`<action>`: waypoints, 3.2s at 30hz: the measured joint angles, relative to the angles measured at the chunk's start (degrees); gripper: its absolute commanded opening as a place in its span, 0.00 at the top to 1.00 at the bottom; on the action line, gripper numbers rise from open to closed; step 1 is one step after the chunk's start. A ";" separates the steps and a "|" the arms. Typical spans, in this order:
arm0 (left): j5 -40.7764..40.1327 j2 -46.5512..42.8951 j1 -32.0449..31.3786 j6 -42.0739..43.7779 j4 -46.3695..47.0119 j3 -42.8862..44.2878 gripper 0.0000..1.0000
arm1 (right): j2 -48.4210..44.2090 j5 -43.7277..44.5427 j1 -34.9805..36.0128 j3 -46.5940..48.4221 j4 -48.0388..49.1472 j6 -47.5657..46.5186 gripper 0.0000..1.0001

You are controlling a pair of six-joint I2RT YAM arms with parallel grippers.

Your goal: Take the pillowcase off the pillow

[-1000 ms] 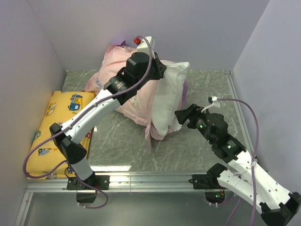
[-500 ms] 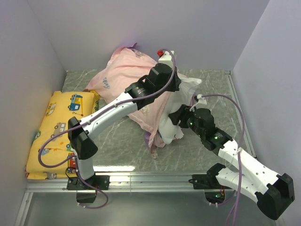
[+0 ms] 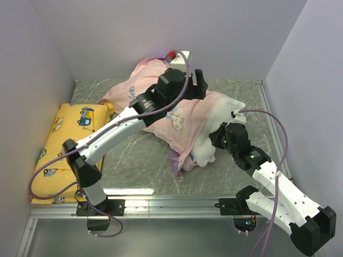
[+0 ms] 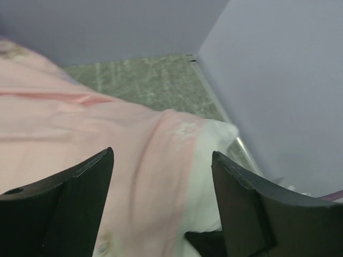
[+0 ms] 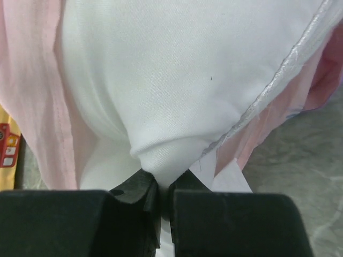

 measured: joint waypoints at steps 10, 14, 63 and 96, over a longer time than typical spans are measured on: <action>-1.29 -14.16 13.40 -2.67 -1.95 -23.78 0.18 | -2.12 -2.93 -4.17 4.31 -5.38 -2.80 1.00; 3.76 -13.35 13.60 -3.28 -0.76 -29.83 0.16 | -1.62 -3.65 -4.17 5.20 -5.79 -3.41 1.00; 11.80 -16.94 13.53 -12.20 20.72 -48.96 1.00 | -0.17 -4.33 -5.14 7.72 -7.52 -5.14 1.00; 0.26 -7.61 20.74 -23.56 20.96 -51.87 1.00 | -8.61 -12.50 -19.63 18.84 -22.71 -7.30 0.32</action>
